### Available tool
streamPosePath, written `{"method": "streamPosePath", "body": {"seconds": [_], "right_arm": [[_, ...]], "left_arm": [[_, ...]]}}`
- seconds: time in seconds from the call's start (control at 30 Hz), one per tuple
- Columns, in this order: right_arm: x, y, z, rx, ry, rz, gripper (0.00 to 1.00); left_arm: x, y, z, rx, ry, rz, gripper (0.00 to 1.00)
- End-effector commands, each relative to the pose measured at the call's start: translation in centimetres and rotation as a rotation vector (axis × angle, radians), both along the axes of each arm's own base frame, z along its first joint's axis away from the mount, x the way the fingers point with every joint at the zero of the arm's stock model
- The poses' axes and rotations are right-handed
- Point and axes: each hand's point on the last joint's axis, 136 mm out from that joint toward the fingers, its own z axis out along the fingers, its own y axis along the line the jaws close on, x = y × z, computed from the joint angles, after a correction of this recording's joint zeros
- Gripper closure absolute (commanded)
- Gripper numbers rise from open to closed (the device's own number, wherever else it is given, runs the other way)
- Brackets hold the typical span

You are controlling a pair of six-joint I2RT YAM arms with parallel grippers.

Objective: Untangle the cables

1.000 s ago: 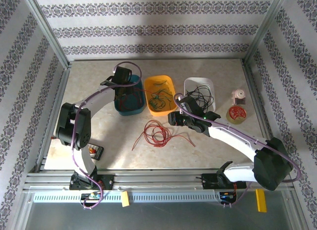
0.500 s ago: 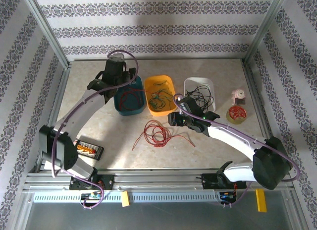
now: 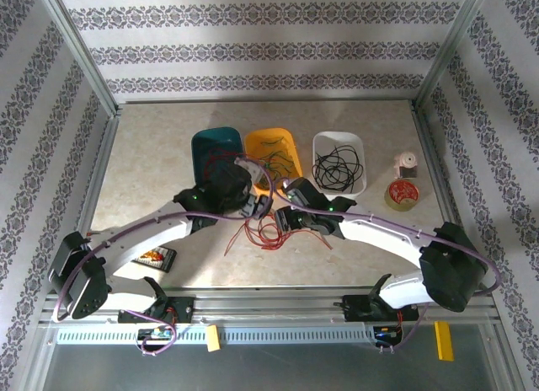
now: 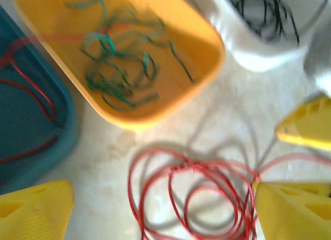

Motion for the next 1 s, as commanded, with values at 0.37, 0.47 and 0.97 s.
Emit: {"method": "streamPosePath", "body": {"seconds": [0.37,0.47,0.97], "right_arm": [[-2.1,-1.8,-2.8,-0.097,0.067,0.021,0.37],[-2.3,-2.0,-3.1,-0.078,0.106,0.020,0.37],[-3.5,-0.7,-4.2,-0.073,0.198,0.092,0.38]], "left_arm": [[-1.5,0.2,-5.5,0.097,0.072,0.000,0.10],[-1.6,-0.1,-6.2,0.110,0.095,-0.013,0.10],[-1.5,-0.2,-8.2,0.123,0.120,0.010,0.10]]}}
